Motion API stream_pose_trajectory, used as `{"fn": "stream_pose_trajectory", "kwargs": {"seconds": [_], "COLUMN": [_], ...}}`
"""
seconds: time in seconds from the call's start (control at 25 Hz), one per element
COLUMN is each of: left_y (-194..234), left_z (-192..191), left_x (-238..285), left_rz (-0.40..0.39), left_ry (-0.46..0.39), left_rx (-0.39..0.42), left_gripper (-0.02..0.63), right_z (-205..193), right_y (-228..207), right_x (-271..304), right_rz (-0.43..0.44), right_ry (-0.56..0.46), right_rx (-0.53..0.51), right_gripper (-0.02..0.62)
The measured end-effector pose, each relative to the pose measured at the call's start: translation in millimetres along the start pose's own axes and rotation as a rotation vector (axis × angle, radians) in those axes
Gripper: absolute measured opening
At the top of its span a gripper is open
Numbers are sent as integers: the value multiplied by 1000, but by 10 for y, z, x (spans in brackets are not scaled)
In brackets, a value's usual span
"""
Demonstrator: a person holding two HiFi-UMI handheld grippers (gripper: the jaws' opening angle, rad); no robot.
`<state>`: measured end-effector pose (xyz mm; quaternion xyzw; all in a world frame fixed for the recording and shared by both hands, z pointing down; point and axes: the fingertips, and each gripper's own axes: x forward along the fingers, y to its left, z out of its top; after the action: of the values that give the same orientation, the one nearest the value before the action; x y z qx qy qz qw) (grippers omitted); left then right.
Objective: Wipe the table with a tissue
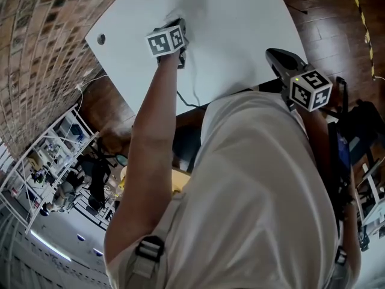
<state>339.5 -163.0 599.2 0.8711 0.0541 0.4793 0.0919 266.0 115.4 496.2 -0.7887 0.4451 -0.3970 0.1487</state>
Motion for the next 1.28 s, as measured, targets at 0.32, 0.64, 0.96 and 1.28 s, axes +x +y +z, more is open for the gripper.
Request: {"fn": "stream_pose_trajectory", "kwargs": {"seconds": [0.32, 0.64, 0.96, 1.28], "left_y": [-694, -884, -423, 232], "left_z": [-260, -746, -835, -573], "left_x": [38, -174, -357, -517], "left_rz": [-120, -179, -87, 87], "left_ry": [80, 139, 111, -27], "left_rx": [112, 12, 13, -89], "left_gripper": [21, 21, 21, 21], "right_z": [24, 57, 84, 170], "right_y": [74, 79, 249, 214], "right_x": [37, 77, 191, 155], "right_rz": [12, 25, 61, 63], "right_ry": [-3, -2, 9, 0], "right_rx": [-7, -27, -65, -88], "right_gripper": [11, 11, 11, 11]}}
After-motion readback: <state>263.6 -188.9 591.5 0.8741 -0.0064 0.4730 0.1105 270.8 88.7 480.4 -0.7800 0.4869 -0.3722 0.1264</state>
